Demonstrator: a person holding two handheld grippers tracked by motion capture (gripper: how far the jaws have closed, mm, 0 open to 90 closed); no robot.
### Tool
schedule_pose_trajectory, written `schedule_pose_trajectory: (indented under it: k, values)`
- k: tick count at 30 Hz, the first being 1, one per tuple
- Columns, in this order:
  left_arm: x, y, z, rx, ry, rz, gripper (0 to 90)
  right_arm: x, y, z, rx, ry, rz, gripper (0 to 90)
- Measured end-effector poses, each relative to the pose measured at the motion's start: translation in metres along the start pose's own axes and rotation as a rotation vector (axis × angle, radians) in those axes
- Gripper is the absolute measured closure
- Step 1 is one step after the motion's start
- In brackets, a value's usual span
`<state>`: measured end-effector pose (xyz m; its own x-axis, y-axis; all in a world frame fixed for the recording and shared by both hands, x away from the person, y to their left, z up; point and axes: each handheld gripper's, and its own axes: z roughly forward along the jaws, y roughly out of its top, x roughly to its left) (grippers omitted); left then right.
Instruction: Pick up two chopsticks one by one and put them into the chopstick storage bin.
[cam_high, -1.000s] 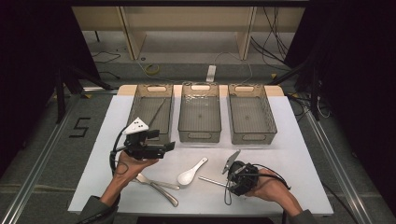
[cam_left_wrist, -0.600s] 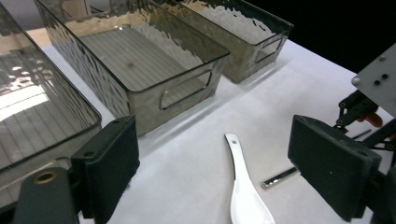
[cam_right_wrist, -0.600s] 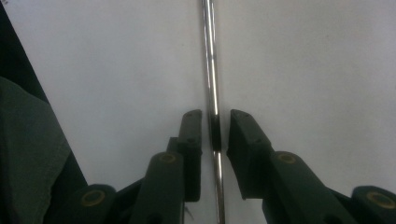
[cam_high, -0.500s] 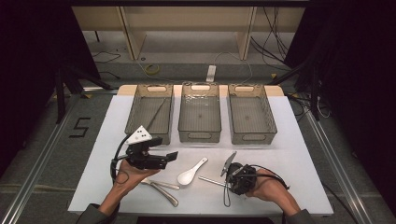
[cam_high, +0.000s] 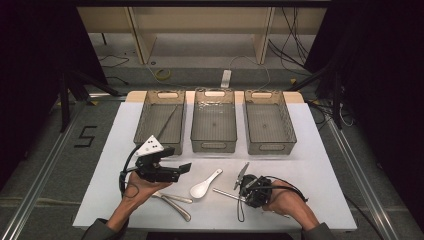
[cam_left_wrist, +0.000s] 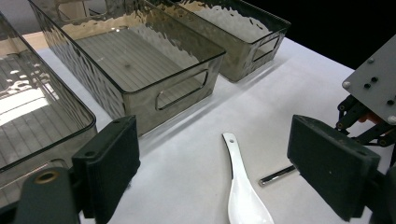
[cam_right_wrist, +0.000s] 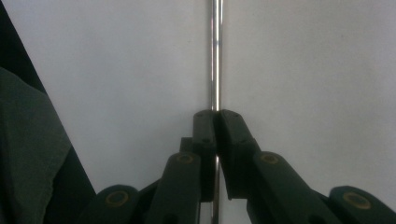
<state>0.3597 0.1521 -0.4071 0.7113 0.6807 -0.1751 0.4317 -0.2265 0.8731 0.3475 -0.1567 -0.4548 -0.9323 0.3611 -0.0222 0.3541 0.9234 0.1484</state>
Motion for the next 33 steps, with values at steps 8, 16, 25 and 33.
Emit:
schedule_pose_trajectory:
  k: [8,16,25,33]
  values:
    - [-0.002,-0.001,0.003,0.026,-0.010,0.025,17.7,0.004,0.001,-0.003,-0.002,-0.014,-0.055,86.4]
    - [-0.011,-0.003,0.012,0.077,-0.057,0.073,18.9,0.004,0.000,-0.019,-0.041,-0.045,-0.070,86.5]
    - [-0.027,-0.007,0.025,0.154,-0.112,0.156,18.7,0.009,0.004,-0.036,-0.086,-0.072,-0.101,86.4]
    - [-0.040,-0.010,0.033,0.204,-0.148,0.214,16.6,0.013,0.015,-0.042,-0.100,-0.073,-0.132,86.4]
